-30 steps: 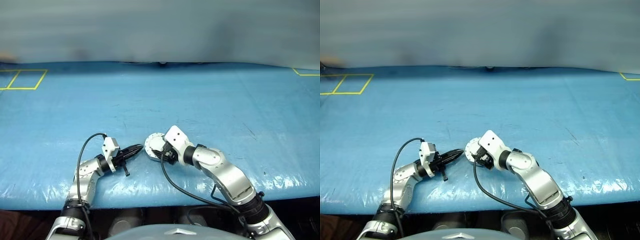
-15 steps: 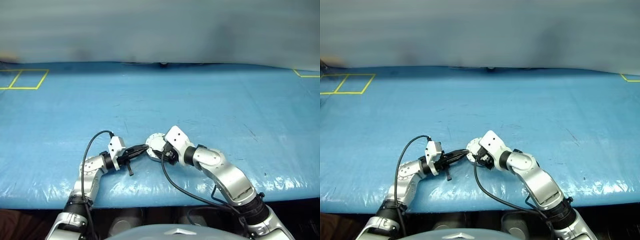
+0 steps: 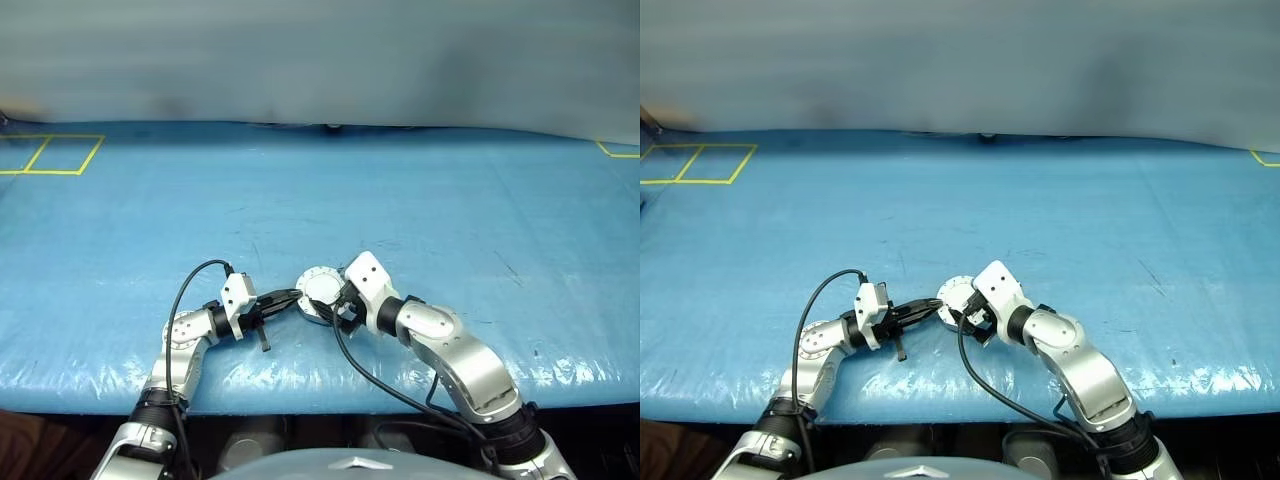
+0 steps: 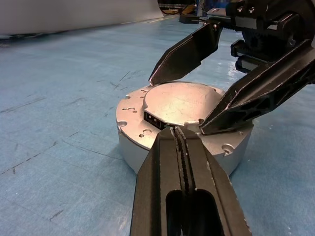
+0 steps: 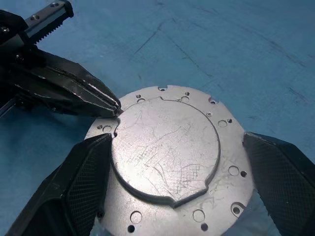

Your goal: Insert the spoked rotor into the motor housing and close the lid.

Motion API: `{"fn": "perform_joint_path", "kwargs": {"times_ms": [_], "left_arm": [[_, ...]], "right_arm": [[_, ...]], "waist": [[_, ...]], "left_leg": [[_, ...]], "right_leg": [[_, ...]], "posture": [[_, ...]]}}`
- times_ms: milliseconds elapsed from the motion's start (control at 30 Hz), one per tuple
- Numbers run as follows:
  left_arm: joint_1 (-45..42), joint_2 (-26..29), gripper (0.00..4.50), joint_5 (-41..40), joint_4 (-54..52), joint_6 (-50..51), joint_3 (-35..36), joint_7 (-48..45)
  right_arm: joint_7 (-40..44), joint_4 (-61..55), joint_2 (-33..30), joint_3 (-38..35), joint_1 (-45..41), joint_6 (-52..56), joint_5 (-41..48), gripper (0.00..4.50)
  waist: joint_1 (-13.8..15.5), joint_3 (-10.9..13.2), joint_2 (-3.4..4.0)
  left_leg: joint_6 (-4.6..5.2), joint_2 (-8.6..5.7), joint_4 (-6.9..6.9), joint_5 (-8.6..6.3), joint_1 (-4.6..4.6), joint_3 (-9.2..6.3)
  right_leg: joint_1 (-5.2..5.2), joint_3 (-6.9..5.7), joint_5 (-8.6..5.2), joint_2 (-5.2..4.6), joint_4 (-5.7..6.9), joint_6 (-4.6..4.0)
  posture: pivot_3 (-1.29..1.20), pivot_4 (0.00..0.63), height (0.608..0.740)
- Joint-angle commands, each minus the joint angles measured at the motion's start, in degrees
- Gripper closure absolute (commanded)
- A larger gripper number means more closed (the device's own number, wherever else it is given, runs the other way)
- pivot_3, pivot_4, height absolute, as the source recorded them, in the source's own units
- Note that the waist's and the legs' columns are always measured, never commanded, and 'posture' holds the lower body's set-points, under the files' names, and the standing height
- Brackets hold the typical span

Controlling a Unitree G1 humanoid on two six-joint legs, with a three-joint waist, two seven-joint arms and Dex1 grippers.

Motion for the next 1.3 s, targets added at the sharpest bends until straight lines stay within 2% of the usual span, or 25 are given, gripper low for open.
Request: {"fn": "perform_joint_path", "kwargs": {"times_ms": [33, 167, 367, 700, 800, 1067, 1200, 1300], "left_arm": [[1.06, 0.04, 4.5, 1.89, 2.35, 0.76, -1.42, 0.17], [1.05, -0.1, 4.5, 1.8, 2.55, 0.65, -1.47, 0.03], [0.92, -0.17, 4.5, 1.84, 2.95, 0.25, -1.43, -0.07], [0.57, -0.04, 4.5, 1.87, 3.7, -0.62, -1.24, -0.01], [0.6, 0.05, 4.5, 1.88, 3.8, -0.81, -1.19, 0.0], [0.69, 0.26, 4.5, 1.86, 3.79, -0.93, -1.03, 0.15], [0.56, -0.19, 4.5, 1.12, 3.59, -0.68, -0.49, 0.71], [0.7, -1.56, 4.5, -2.59, 1.6, 4.09, 1.2, 1.89]], "right_arm": [[-0.22, -3.24, 0.45, -5.32, 1.31, 2.5, 3.49, 0.05], [-0.25, -6.8, 3.91, -12.7, 3.77, 6.5, 11.41, 0.05], [-1.22, -5.31, 9.12, -21.14, 6.9, 11.59, 20.6, 0.05], [-1.69, 0.59, 16.94, -25.79, 8.61, 15.86, 34.81, 0.05], [-2.28, 2.65, 18.53, -27.83, 8.17, 16.2, 38.37, 0.67], [-3.81, 5.39, 17.37, -28.19, 8.45, 16.61, 41.54, 3.26], [-4.93, 6.25, 16.91, -27.34, 8.82, 16.48, 41.33, 3.34], [-5.74, 6.73, 17.36, -27.82, 8.87, 15.96, 41.99, 3.34]], "waist": [[0.07, 0.02, 0.02], [0.18, 0.09, 0.05], [0.18, 0.11, 0.08], [0.08, 0.14, 0.13], [0.07, 0.14, 0.14], [-0.15, 0.14, 0.19], [-0.32, 0.13, 0.2], [-0.46, 0.13, 0.2]], "left_leg": [[0.0, 0.0, 0.0, 0.0, 0.0, 0.0], [0.01, 0.0, -0.02, 0.0, -0.1, -0.04], [0.09, -0.01, -0.25, 0.05, -0.13, -0.06], [0.28, -0.01, -0.37, 0.09, -0.13, -0.05], [0.3, -0.02, -0.38, 0.08, -0.13, -0.05], [0.34, -0.04, -0.39, 0.06, -0.13, -0.04], [0.34, -0.04, -0.39, 0.06, -0.12, -0.04], [0.35, -0.04, -0.39, 0.07, -0.12, -0.04]], "right_leg": [[0.0, 0.0, 0.0, 0.0, 0.0, 0.0], [-0.08, -0.01, 0.0, 0.0, -0.03, 0.0], [-0.16, -0.01, 0.01, 0.01, -0.2, -0.01], [-0.15, 0.01, 0.07, 0.01, -0.37, -0.11], [-0.14, 0.01, 0.1, 0.01, -0.39, -0.16], [-0.15, 0.02, 0.18, 0.0, -0.42, -0.28], [-0.14, 0.03, 0.18, 0.01, -0.4, -0.28], [-0.14, 0.03, 0.18, 0.01, -0.4, -0.28]], "posture": [[0.0, 0.15, 0.74], [0.0, 0.15, 0.74], [0.0, 0.15, 0.74], [0.0, 0.15, 0.74], [0.0, 0.15, 0.74], [0.0, 0.15, 0.74], [0.0, 0.15, 0.74], [0.0, 0.15, 0.74]]}}
